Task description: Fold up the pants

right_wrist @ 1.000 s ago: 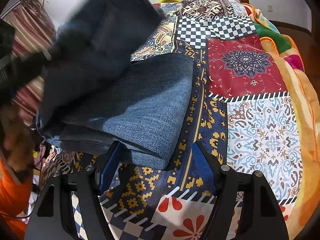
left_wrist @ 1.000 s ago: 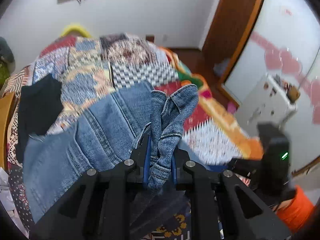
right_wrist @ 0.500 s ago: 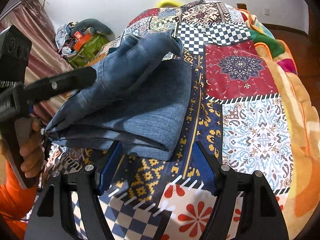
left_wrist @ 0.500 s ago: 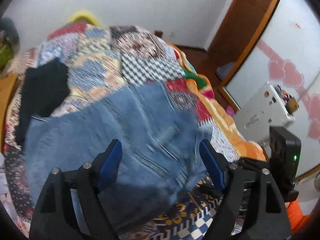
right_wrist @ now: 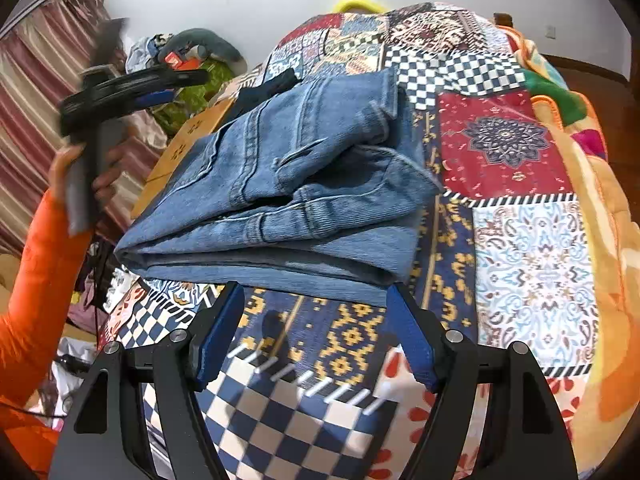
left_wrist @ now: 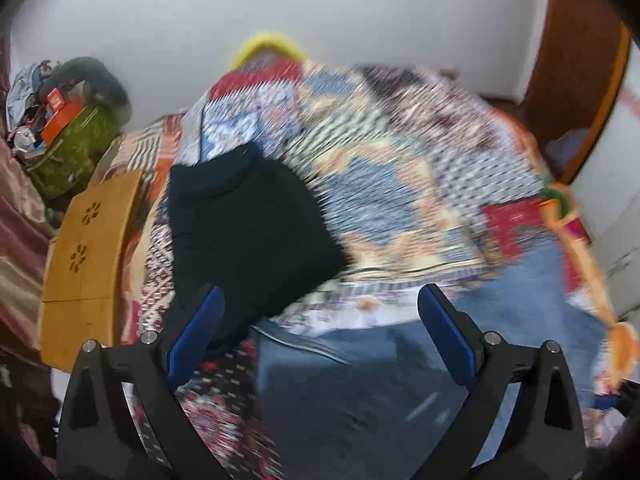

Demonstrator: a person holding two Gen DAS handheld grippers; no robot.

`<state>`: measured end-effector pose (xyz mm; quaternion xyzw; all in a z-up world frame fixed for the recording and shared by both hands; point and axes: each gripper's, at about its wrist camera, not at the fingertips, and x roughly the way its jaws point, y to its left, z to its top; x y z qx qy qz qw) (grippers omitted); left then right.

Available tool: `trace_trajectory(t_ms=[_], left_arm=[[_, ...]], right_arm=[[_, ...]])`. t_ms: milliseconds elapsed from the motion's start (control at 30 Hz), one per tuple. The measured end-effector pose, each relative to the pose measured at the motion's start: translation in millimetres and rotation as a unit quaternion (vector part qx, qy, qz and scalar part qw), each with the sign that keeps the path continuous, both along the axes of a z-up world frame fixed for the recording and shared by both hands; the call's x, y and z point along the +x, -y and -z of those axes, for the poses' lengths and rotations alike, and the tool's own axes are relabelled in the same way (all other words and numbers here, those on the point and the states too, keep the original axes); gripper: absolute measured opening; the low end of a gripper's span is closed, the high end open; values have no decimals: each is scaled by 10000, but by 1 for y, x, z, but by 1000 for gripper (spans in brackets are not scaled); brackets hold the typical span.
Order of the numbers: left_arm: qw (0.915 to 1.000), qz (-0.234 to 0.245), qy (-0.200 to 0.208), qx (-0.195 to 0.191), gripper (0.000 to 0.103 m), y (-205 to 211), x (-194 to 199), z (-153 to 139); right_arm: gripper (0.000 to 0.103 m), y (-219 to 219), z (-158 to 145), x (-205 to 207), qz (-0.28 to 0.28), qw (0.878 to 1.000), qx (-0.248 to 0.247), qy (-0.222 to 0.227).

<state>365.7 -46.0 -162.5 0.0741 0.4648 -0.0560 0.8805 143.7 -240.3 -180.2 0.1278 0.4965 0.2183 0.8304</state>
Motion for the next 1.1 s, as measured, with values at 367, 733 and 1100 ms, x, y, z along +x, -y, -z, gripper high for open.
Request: trace_trajectory(t_ms=[367,733,1100], left_arm=[[9940,409,-1017,-33,103,-41,17,93],[9925,-38,-1215,-104,103,-96,-64,85],[9944,128,-884,-571,99,-58,-149,51]], right_arm=[[72,-30,3,33,-480,9982,-322,-129],[72,-12,2,86,-35,9993,-359,30],[72,-12,-50,27,-187,9956,-261,881]])
